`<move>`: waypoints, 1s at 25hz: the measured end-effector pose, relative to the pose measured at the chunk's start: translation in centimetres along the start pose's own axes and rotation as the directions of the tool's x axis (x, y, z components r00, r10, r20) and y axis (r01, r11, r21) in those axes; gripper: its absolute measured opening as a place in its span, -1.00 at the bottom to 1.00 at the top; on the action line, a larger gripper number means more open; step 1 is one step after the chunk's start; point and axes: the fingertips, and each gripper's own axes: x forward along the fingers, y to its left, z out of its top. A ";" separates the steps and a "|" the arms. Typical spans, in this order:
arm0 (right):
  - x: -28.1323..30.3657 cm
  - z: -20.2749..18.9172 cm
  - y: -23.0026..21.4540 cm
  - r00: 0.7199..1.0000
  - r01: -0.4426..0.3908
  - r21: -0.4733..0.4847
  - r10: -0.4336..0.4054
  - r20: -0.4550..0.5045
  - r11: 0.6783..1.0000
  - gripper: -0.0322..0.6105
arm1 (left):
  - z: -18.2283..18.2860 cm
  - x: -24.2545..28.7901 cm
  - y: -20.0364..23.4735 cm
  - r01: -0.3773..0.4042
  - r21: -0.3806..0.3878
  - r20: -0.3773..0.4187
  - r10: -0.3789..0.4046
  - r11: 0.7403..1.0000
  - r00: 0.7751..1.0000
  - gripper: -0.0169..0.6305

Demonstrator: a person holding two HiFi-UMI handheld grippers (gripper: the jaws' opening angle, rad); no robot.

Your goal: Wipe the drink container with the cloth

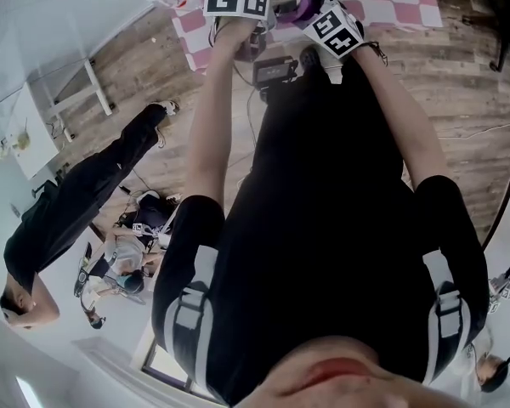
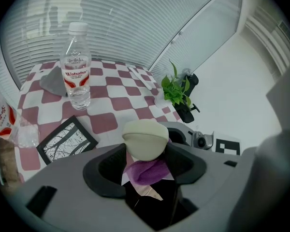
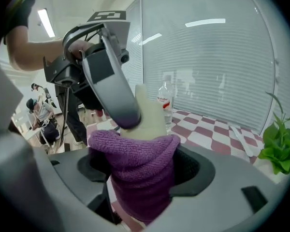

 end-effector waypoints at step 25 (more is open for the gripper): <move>-7.0 -5.9 -2.9 0.993 0.117 0.158 -0.111 -0.050 0.980 -0.59 | 0.3 -0.1 0.4 -0.004 0.019 0.063 0.003 1.000 0.998 -0.11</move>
